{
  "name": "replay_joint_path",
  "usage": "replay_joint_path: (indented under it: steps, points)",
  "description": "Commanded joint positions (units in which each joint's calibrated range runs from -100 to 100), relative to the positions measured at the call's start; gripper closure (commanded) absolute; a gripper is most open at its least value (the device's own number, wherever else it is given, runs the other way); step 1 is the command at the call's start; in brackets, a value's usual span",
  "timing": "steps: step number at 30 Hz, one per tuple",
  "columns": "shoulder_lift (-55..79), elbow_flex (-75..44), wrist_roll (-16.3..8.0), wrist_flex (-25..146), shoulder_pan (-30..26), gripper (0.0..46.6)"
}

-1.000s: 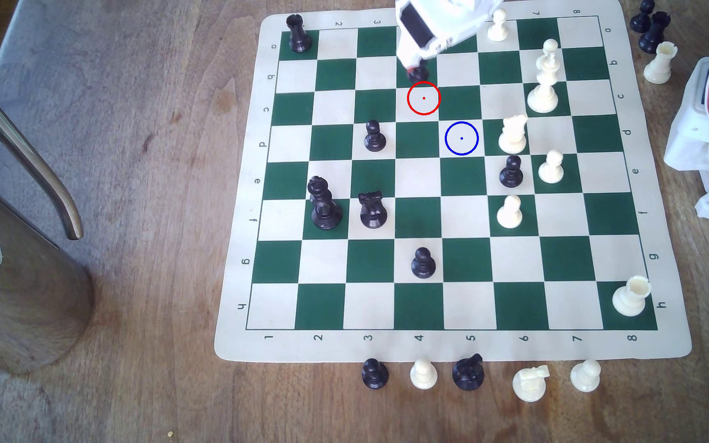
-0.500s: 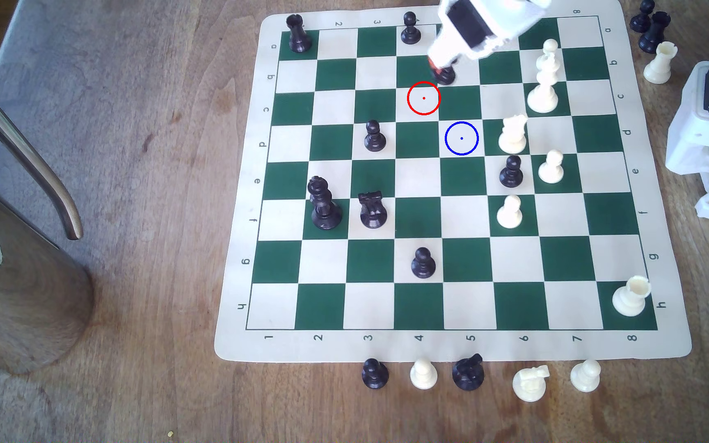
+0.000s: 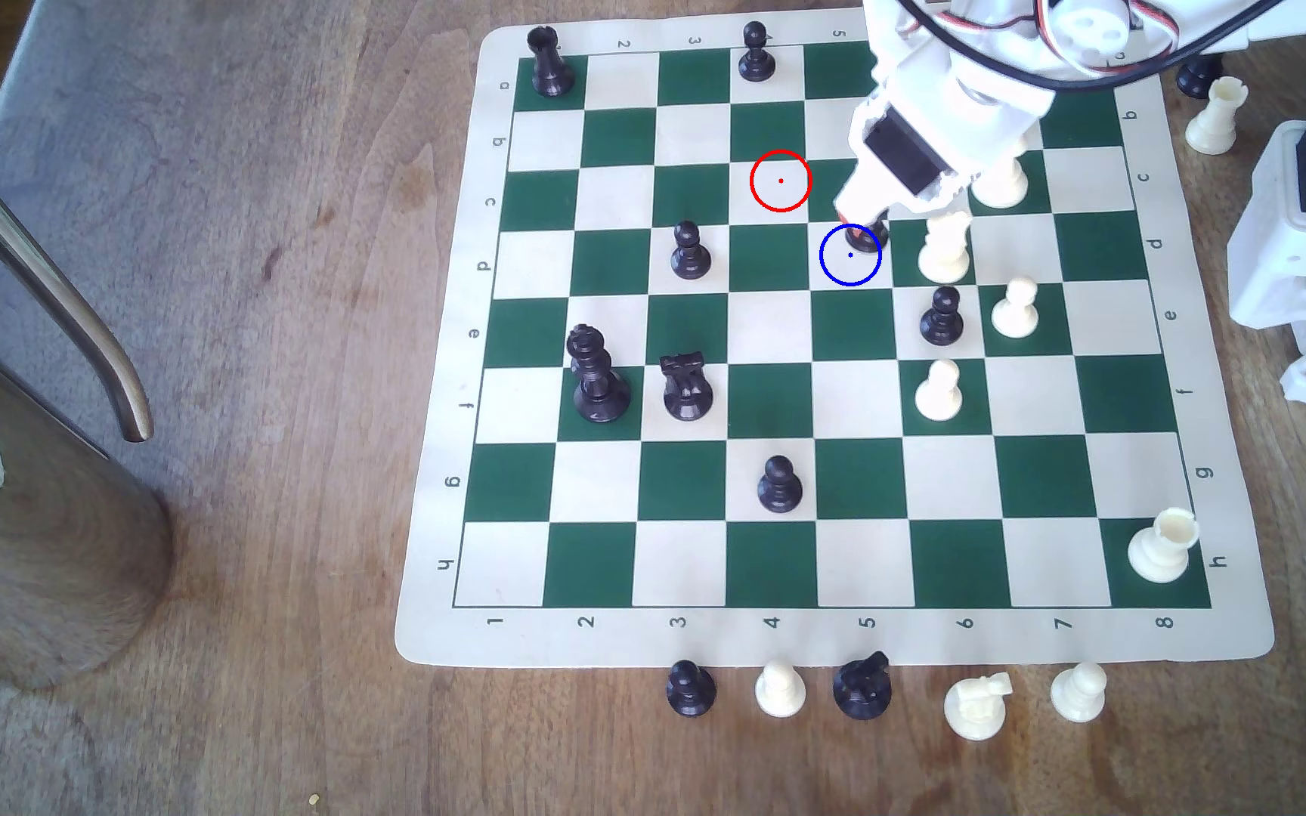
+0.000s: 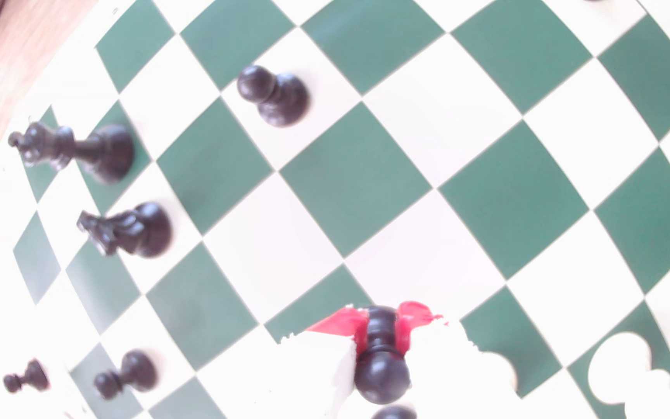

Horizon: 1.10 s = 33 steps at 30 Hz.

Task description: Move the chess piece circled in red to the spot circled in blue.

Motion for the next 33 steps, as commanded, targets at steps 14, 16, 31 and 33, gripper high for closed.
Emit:
replay_joint_path:
  steps: [14, 16, 31, 33]
  points:
    - [10.1, -5.0, 1.6, -4.8, 2.8, 46.4]
    - [11.0, -6.1, 1.6, -4.8, 2.6, 46.4]
    - [16.7, -9.9, 2.1, -6.6, 3.0, 46.2]
    - [17.2, -9.9, 2.2, -6.7, 3.3, 46.2]
